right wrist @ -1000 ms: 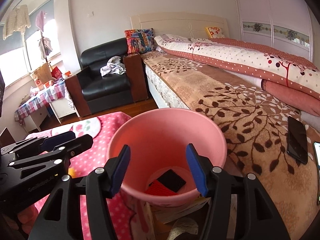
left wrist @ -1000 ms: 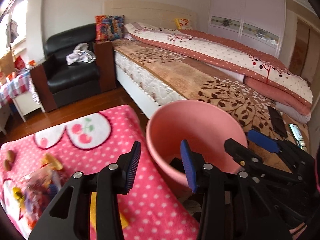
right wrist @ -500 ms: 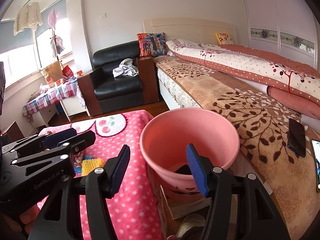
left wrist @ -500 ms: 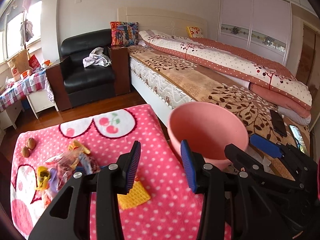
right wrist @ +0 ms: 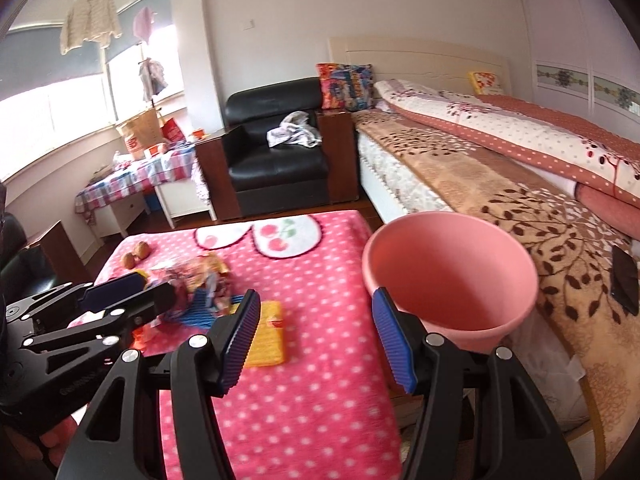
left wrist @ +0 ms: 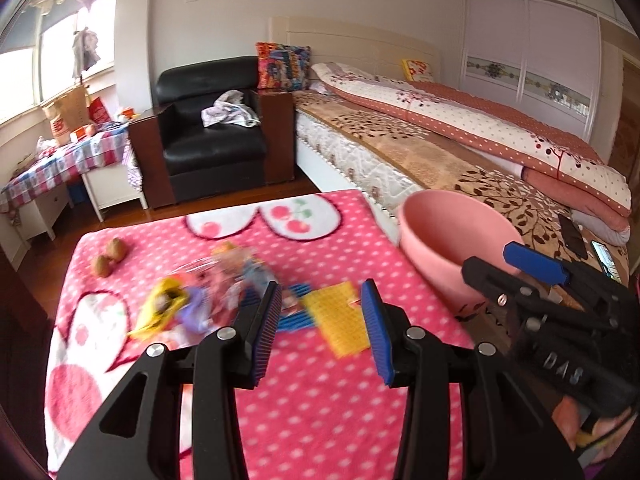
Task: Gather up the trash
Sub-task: 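Return both tools to the table toward the pile of wrappers, then grasp the yellow wrapper with the left tool while the right tool grasps the orange plastic bag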
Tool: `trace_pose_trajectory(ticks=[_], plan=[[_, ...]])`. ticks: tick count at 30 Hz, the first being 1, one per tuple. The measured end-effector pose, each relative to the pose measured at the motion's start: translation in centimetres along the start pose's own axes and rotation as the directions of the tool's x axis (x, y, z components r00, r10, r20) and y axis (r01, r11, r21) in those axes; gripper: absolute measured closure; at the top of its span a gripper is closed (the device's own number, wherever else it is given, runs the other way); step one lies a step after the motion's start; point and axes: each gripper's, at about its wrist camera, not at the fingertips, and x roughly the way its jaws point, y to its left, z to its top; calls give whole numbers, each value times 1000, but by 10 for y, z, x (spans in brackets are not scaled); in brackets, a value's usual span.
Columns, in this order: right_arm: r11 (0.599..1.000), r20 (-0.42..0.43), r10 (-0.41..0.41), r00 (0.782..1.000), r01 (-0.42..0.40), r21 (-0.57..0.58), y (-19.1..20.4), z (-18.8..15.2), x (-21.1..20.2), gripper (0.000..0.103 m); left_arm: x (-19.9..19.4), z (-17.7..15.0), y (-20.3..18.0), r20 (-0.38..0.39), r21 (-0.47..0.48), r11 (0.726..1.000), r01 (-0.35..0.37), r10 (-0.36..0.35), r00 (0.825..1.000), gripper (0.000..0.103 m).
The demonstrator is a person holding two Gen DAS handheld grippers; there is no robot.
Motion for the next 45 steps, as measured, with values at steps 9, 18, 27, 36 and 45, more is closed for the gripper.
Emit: trace_pose_trajectory(ticks=[9,18,27,36,45], plan=[[997,-52,61,997,-63,-41,33,-11,9,45,-31,-31,71,7,-72,994,-83,84,996,61],[989,-136,132,982,-140,-50,51,-15,46,45,-11,-36,123,-52,-158,980,-119,112,992,61],[981,-170,165,971,-179,-74,66,-14,71,45,34,2,125,-71,-200,973,-119,107,992,61],[974,-198,194,961,-213,-82,73,-14,86,45,46,-22,145,-128,-191,968,-162,139,982,61],[951,-205,250,946,-280,-130,99,-11,88,45,7,-50,162,-139,-227,956,-184,155,978,61]])
